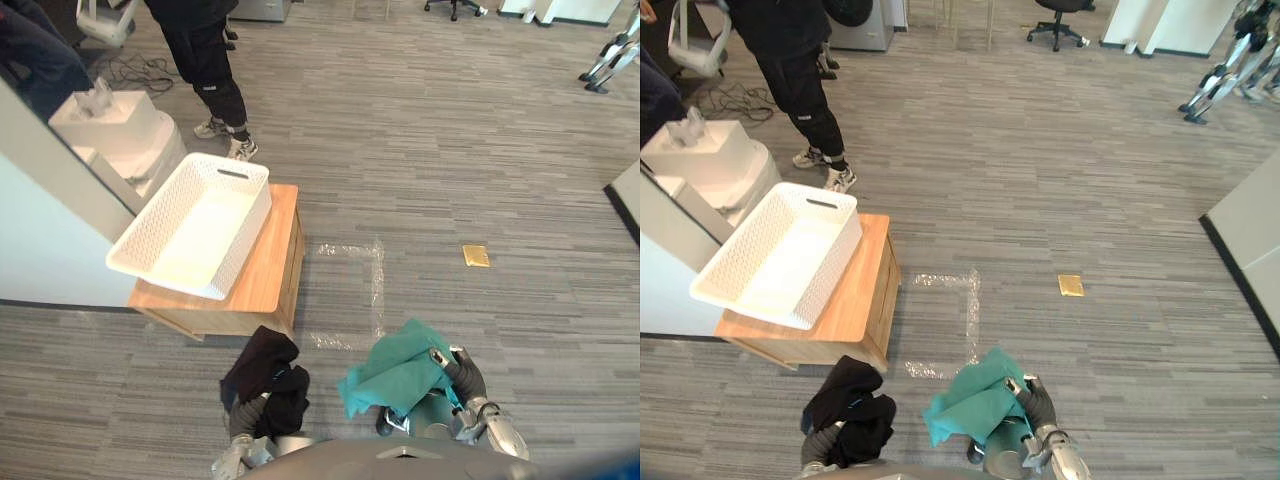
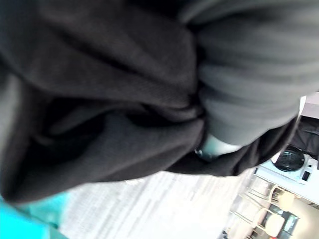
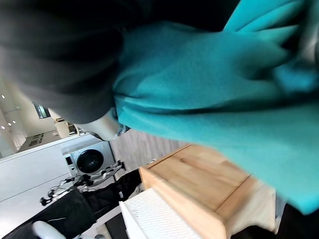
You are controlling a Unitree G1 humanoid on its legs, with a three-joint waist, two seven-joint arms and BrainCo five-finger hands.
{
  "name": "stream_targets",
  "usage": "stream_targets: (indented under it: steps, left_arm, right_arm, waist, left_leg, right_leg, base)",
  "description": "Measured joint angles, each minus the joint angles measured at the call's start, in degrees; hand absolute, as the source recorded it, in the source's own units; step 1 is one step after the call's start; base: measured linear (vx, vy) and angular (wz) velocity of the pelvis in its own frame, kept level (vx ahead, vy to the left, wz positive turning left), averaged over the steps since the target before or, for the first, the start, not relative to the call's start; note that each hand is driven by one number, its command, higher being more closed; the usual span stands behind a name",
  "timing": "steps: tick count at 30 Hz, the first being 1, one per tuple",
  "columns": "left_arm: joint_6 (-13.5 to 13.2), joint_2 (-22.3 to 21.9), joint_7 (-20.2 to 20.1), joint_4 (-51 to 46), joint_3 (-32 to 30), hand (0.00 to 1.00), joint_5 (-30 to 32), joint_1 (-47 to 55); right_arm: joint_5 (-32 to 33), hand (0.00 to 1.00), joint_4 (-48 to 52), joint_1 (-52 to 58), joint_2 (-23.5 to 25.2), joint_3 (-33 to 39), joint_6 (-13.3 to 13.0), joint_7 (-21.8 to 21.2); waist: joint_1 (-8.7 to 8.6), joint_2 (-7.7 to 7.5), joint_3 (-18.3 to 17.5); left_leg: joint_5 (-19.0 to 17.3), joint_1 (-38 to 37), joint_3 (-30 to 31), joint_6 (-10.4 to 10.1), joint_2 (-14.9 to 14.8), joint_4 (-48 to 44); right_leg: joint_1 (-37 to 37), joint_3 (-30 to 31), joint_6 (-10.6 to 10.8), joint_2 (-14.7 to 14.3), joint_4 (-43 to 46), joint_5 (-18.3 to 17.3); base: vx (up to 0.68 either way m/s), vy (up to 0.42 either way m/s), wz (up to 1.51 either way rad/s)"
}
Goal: Tidy the bed and pick cloth on bed and put in laundry
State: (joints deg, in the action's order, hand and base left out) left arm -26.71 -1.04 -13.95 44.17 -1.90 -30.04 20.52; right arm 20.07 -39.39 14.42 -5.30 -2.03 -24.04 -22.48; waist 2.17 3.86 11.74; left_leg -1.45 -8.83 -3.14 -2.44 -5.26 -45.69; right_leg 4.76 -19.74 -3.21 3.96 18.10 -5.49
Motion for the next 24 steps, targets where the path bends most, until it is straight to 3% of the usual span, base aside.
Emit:
stream_targets:
  steps: [1, 2, 3, 4, 5, 6, 7, 8, 9, 11, 14, 15, 16, 17, 18, 19, 20, 21, 24]
  left_arm:
    - [-0.1, -0.1, -0.4, -0.1, 0.1, 1.00, 0.3, 0.1]
    - [0.0, -0.1, -1.2, -0.3, 0.2, 1.00, 1.0, -0.5]
    - [0.2, -0.2, -1.2, -0.6, 0.3, 1.00, 1.6, -1.0]
    - [0.2, -0.4, -1.2, -1.0, 0.3, 1.00, 1.6, -1.0]
    - [0.4, -0.6, -1.1, -2.1, 0.4, 1.00, 1.6, -0.8]
    - [0.5, -0.6, -1.1, -3.0, 1.1, 1.00, 1.4, -0.8]
    - [0.6, -0.6, -1.1, -3.3, 1.5, 1.00, 1.4, -0.8]
    - [0.7, -0.6, -1.1, -3.6, 2.4, 1.00, 1.4, -1.2]
    - [1.3, 0.0, -0.9, -2.8, 2.6, 1.00, 1.2, -1.6]
    - [1.4, 0.7, -0.9, -2.8, 3.6, 1.00, 0.7, -2.4]
    - [1.3, 2.6, -0.3, -2.7, 4.1, 1.00, -0.1, -5.3]
    - [1.5, 1.8, 0.7, -2.6, 4.0, 1.00, -0.1, -5.5]
    - [1.5, 1.4, 1.0, -2.5, 4.0, 1.00, -0.1, -5.4]
    - [2.0, 1.1, 2.2, -2.4, 4.0, 1.00, -0.1, -5.6]
    - [2.9, 0.6, 3.8, -2.5, 3.9, 1.00, 0.0, -5.1]
    - [2.9, 1.1, 4.2, -2.5, 3.9, 1.00, -0.1, -4.8]
    - [2.9, 1.5, 4.5, -2.6, 3.9, 1.00, 0.0, -4.6]
    - [2.9, 3.0, 5.3, -2.7, 3.9, 1.00, 0.0, -3.6]
    - [2.9, 4.1, 5.8, -3.0, 3.9, 1.00, -0.2, -1.6]
  right_arm:
    - [0.2, 1.00, 0.0, -0.3, -0.2, 0.0, 0.0, -0.1]
    - [0.4, 1.00, -1.7, -0.8, -0.4, 0.8, 0.2, -0.3]
    - [0.6, 1.00, -3.5, -1.6, -0.4, 2.3, 0.7, -0.2]
    - [0.7, 1.00, -4.0, -1.9, -0.5, 3.1, 0.8, -0.2]
    - [1.1, 1.00, -4.4, -2.1, -0.4, 4.6, 0.8, -0.5]
    - [1.0, 1.00, -4.3, -2.0, -0.3, 6.0, 0.7, -1.1]
    - [1.0, 1.00, -4.2, -1.7, -0.3, 6.5, 0.6, -1.3]
    - [0.9, 1.00, -3.8, -0.6, -0.6, 7.3, 0.4, -1.8]
    - [-0.8, 1.00, -4.9, 0.1, 0.0, 7.5, 0.5, -1.8]
    - [-3.7, 1.00, -4.1, 2.7, 1.0, 6.4, -0.8, -2.1]
    - [-7.3, 1.00, -4.3, 3.4, 2.2, 4.9, -1.5, -2.0]
    - [-8.5, 1.00, -4.1, 3.4, 1.5, 3.9, -2.5, -1.9]
    - [-8.8, 1.00, -4.1, 3.3, 1.2, 3.5, -2.7, -1.9]
    - [-9.5, 1.00, -4.0, 2.9, 1.2, 3.0, -2.5, -1.8]
    - [-10.8, 1.00, -3.2, 1.0, 0.0, 0.9, -2.1, -1.8]
    - [-11.2, 1.00, -1.9, 0.3, -0.1, -0.5, -1.9, -1.7]
    - [-11.2, 1.00, -1.3, -0.1, 0.1, -1.5, -1.9, -1.7]
    - [-11.3, 1.00, 0.4, -0.3, 0.5, -3.7, -1.9, -1.8]
    - [-11.3, 1.00, 2.2, -0.3, 0.6, -5.3, -1.9, -1.1]
  waist:
    - [0.16, 0.42, -0.1]
    - [0.07, 0.85, 0.0]
    - [0.41, 0.57, 0.1]
    - [0.56, 0.43, 0.1]
    - [0.55, 0.16, 0.3]
    - [0.36, 0.16, 0.3]
    - [0.31, 0.34, 0.2]
    - [-0.29, 2.05, 0.0]
    - [-0.36, 0.74, -0.4]
    - [-1.61, -1.22, -1.4]
    - [-1.74, -2.90, -0.5]
    - [-1.63, -1.62, -1.4]
    - [-1.52, -1.23, -1.8]
    - [-0.93, -1.58, -2.0]
    - [-0.28, -1.58, -2.1]
    - [0.22, -1.94, -1.9]
    - [0.55, -2.56, -1.9]
    - [0.51, -3.74, -1.6]
    - [0.68, -4.62, -1.4]
  left_leg:
    - [0.8, 2.2, -1.2, -0.1, -1.3, -4.5]
    - [-5.8, 6.5, -3.3, 0.7, -3.0, -10.9]
    - [-10.7, 9.2, -4.8, 0.4, -2.7, -10.3]
    - [-12.5, 10.1, -5.2, 0.2, -2.2, -7.9]
    - [-14.9, 11.3, -5.7, -0.8, -0.5, 0.5]
    - [-15.2, 11.9, -5.7, -1.6, 1.2, 12.2]
    - [-13.2, 11.8, -5.7, -2.2, 1.4, 19.4]
    - [-5.3, 12.2, -5.8, -0.5, 0.9, 29.8]
    - [-4.7, 10.5, -6.9, 2.1, 1.8, 31.6]
    - [-3.5, 10.0, -11.2, 1.4, 3.6, 34.5]
    - [-5.5, 13.6, -27.7, 1.4, 1.2, 28.2]
    - [-9.3, 13.0, -31.3, 4.6, 0.3, 28.0]
    - [-11.5, 12.5, -30.6, 7.5, 0.8, 28.9]
    - [-12.1, 11.6, -29.8, 8.2, 1.9, 28.9]
    - [-12.9, 10.9, -27.9, 9.4, 2.4, 28.6]
    - [-13.0, 10.2, -26.6, 9.9, 2.8, 28.5]
    - [-13.0, 9.3, -25.4, 10.0, 3.4, 28.7]
    - [-12.7, 7.1, -21.9, 10.4, 4.7, 30.2]
    - [-12.2, 2.6, -14.8, 10.3, 6.3, 33.3]
  right_leg:
    - [-2.0, 0.1, -0.1, -0.6, -2.1, 0.1]
    - [-5.4, 0.2, -0.6, -1.1, -4.4, -0.1]
    - [-8.2, 1.3, -0.7, -0.7, -6.5, -0.2]
    - [-9.5, 1.8, -0.6, -0.4, -7.4, -0.1]
    - [-11.3, 2.6, -0.6, 0.5, -8.9, -0.1]
    - [-12.2, 2.8, 0.0, 1.1, -9.8, -0.4]
    - [-12.6, 2.9, 1.1, 1.2, -10.3, -0.9]
    - [-13.9, 2.6, 2.9, 0.0, -10.8, -1.9]
    - [-15.6, 2.1, 4.1, 1.2, -11.2, -2.7]
    - [-17.1, -1.0, 5.6, 3.4, -12.9, -3.4]
    - [-19.4, -6.9, 7.2, 4.7, -13.9, -3.1]
    - [-20.3, -9.8, 10.0, 4.4, -11.4, -4.2]
    - [-20.2, -10.3, 11.6, 4.6, -9.3, -5.2]
    - [-19.9, -10.3, 14.6, 6.3, -4.6, -7.2]
    - [-15.3, -9.2, 15.3, 10.0, 10.2, -7.8]
    - [-11.8, -8.2, 15.6, 12.4, 21.6, -6.0]
    - [-10.3, -7.6, 15.8, 13.5, 27.6, -4.7]
    - [-8.6, -7.8, 15.3, 15.7, 37.2, -3.6]
    - [-8.1, -8.5, 10.3, 17.6, 40.9, -6.8]
  base:
    - [0.48, -0.082, -0.18]
    - [0.45, -0.071, -0.25]
    - [0.44, -0.070, -0.31]
    - [0.42, -0.045, -0.46]
    - [0.38, 0.007, -0.50]
    - [0.34, 0.025, -0.51]
    - [0.30, 0.056, -0.31]
    - [0.37, 0.119, -0.03]
    - [0.39, 0.133, 0.18]
    - [0.34, 0.122, 0.70]
    - [0.17, 0.126, 1.01]
    - [0.15, 0.158, 1.08]
    - [0.20, 0.186, 0.99]
    - [0.27, 0.208, 0.79]
    - [0.27, 0.185, 0.83]
    - [0.23, 0.115, 0.78]
    - [0.23, 0.037, 1.05]
    - [0.31, 0.006, 1.18]
    - [0.33, -0.072, 1.21]
